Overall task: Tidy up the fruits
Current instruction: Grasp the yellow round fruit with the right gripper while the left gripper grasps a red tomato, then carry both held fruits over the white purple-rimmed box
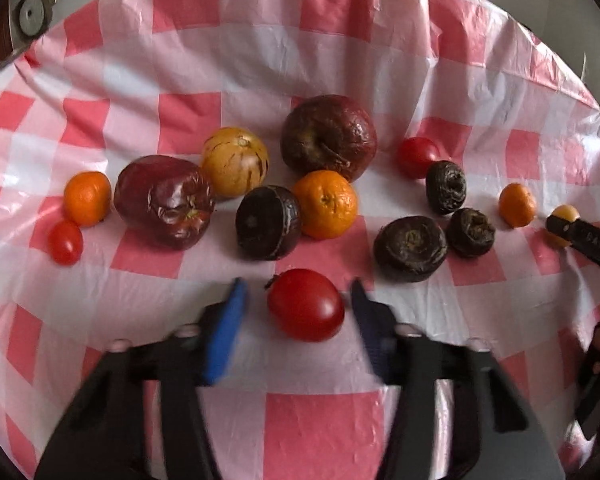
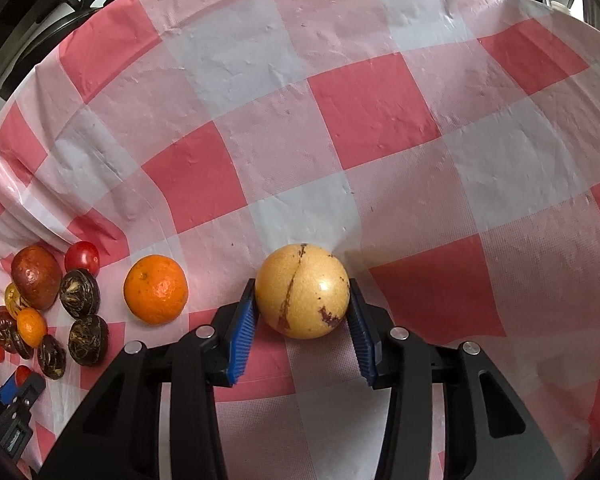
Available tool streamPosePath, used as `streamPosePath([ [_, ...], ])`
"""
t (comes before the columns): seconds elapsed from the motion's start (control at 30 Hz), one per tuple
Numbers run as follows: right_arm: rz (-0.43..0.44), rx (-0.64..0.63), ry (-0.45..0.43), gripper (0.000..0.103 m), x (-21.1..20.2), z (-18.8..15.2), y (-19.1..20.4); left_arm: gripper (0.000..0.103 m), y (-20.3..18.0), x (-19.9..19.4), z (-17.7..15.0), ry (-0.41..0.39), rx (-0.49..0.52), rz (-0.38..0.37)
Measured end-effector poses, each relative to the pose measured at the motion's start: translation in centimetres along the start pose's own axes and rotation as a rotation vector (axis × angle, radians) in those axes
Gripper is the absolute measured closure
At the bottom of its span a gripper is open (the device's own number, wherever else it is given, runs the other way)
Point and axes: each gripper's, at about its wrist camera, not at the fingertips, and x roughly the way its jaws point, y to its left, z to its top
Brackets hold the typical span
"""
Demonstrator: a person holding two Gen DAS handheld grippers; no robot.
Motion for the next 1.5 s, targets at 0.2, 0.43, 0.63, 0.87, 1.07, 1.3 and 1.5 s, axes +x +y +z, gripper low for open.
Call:
streamPosePath([
  [0.2,-0.008,-0.005,0.004,0.06,0.3,0.1,-0.6,0.069,0.7,-0.7,-0.6,-0.016,-0.02,-0.041],
  [0.43,-0.091,-0.053,0.009,0.06,-0.7,-0.3,1.9,0.069,3.6,-6.6,-4.4,-0.067,-0.123,-0.032],
  [0.63,0.129,-0.235,-0.094,0.06,-10.7,-6.6,9.5,0.069,8.7,-14.5,-11.0,-0.178,-0.172,0.07],
  [0.87,0.476,-0.415,-0.034,0.06,-20.5,-17.2,18.7,0.069,15.3,-21.9,-18.7,-0.206,-0.264,0.113],
  [1.07,0.606,-0.558,0.012,0.06,-25.6,-26.1,23.6,0.069,19.2,-26.3,-24.6,-0.21,-0.284,0.149],
  [1.3,0.661,-0.703,0.042,0.06,-28.0,-31.6,27.0,0.069,23.2,-29.7,-30.6,-0.222,-0.332,0.172],
  [1.5,0.724,-0.833,0.09,0.06,-29.9,-36.8,28.8,0.069,26.3,-32.3,-35.2,-0.228,-0.4,0.189],
])
